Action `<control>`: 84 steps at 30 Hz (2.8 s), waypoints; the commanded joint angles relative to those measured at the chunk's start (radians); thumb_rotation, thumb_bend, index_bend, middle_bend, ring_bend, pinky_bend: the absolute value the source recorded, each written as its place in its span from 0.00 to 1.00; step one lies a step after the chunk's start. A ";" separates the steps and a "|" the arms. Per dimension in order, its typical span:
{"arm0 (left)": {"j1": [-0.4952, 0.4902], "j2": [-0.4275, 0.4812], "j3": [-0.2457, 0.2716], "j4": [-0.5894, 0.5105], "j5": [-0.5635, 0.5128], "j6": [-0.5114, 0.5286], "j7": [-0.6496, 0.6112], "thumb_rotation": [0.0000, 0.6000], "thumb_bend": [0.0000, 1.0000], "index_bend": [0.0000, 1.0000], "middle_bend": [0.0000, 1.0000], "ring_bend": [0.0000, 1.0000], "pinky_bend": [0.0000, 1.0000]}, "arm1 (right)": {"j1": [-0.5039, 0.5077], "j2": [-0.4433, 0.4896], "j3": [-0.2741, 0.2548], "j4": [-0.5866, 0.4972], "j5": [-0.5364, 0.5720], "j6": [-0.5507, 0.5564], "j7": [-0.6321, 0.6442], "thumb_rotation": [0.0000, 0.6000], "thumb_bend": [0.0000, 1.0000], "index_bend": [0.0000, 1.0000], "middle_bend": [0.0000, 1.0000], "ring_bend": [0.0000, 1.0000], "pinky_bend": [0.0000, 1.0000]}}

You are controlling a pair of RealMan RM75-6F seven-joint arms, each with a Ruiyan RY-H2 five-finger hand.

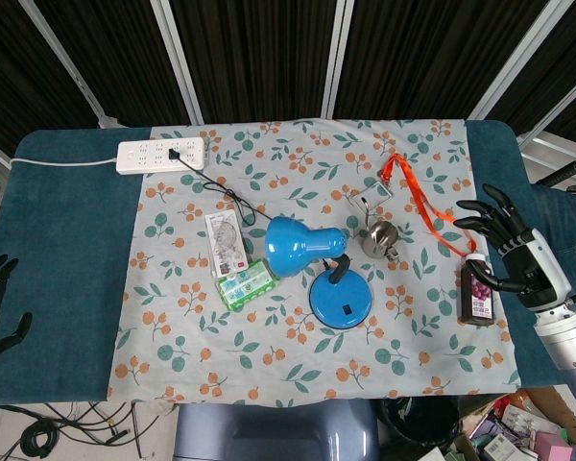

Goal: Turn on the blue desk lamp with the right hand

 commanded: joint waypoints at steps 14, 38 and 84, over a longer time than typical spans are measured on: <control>0.002 -0.002 0.002 -0.001 0.007 0.007 -0.001 1.00 0.36 0.07 0.04 0.07 0.00 | 0.022 0.013 -0.020 -0.020 -0.004 -0.003 -0.020 1.00 0.22 0.00 0.15 0.24 0.18; 0.001 -0.001 0.001 0.000 0.005 0.004 0.001 1.00 0.35 0.07 0.04 0.07 0.00 | 0.035 0.011 -0.049 -0.039 0.004 0.006 -0.112 1.00 0.22 0.00 0.15 0.24 0.18; 0.000 0.002 0.003 0.000 -0.002 -0.006 0.002 1.00 0.36 0.07 0.04 0.07 0.00 | -0.038 -0.543 -0.222 0.019 0.221 -0.148 -1.839 1.00 0.56 0.10 0.55 0.58 0.46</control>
